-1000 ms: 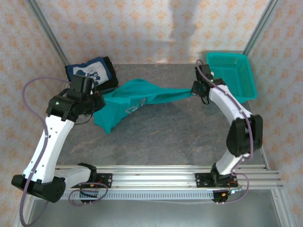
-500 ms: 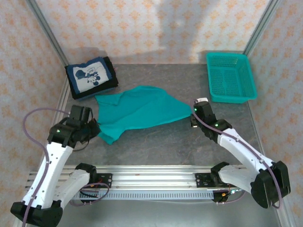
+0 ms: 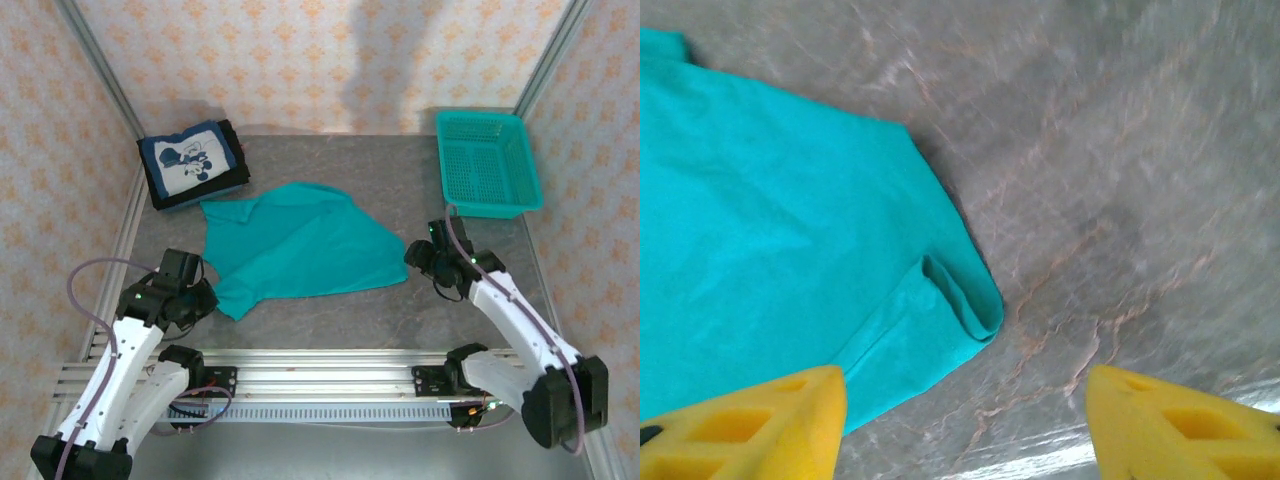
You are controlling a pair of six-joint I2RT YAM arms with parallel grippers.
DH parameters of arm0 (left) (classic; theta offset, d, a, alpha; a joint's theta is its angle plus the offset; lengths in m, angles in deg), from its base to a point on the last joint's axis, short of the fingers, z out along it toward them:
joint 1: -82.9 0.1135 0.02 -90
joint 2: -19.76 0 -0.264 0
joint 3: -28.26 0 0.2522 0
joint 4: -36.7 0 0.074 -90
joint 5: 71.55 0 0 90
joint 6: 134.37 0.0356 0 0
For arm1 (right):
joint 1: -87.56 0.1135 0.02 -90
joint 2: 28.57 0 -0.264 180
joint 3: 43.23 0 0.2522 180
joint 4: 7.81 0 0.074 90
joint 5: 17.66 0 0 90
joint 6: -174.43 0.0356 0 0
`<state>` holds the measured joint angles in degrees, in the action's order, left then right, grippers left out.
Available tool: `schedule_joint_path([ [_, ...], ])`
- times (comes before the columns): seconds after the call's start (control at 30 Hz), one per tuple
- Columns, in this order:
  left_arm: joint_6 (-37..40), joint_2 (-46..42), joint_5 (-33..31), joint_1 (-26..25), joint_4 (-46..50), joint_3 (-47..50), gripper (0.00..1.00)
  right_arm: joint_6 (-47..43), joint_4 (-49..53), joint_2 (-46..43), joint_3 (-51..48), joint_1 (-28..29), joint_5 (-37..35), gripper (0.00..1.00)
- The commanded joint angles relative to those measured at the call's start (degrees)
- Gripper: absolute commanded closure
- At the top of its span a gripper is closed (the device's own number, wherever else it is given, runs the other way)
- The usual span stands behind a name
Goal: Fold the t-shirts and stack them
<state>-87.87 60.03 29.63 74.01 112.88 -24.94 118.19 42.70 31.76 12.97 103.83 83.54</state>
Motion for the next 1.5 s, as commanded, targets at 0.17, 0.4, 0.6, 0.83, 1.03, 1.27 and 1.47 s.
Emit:
schedule_joint_path([
  [0.17, -0.18, -1.00, 0.78, -0.12, -1.11, 1.00, 1.00, 8.87, -6.80, 15.69, 7.43, -0.61, 16.08, 0.44],
  [0.4, -0.61, -2.29, 0.41, -0.13, -1.00, 1.18, 1.00, 0.56, -2.59, 23.79, 9.78, -0.80, 12.44, 0.54],
  [0.6, -0.71, -2.64, 0.39, -0.20, -1.22, 1.19, 1.00, -1.81, -3.38, 28.57, 10.01, -0.82, 11.33, 0.58],
  [0.83, -0.83, -2.99, 0.22, -0.25, -1.08, 1.06, 1.00, -2.77, -2.95, 32.02, 11.05, -0.85, 9.67, 0.62],
  [1.03, -0.88, -3.03, 0.08, -0.25, -1.08, 1.03, 1.00, -3.08, -2.50, 34.51, 11.94, -0.82, 8.20, 0.72],
  [1.27, -1.12, -2.71, -0.08, -0.21, -1.40, -1.60, 1.00, -2.74, -1.95, 31.66, 14.34, -0.88, 6.40, 1.00],
  [1.47, 2.54, 5.26, -0.59, -0.22, -1.69, -19.97, 1.00, -3.79, 2.10, 17.80, 22.14, -1.16, 3.07, 1.00],
])
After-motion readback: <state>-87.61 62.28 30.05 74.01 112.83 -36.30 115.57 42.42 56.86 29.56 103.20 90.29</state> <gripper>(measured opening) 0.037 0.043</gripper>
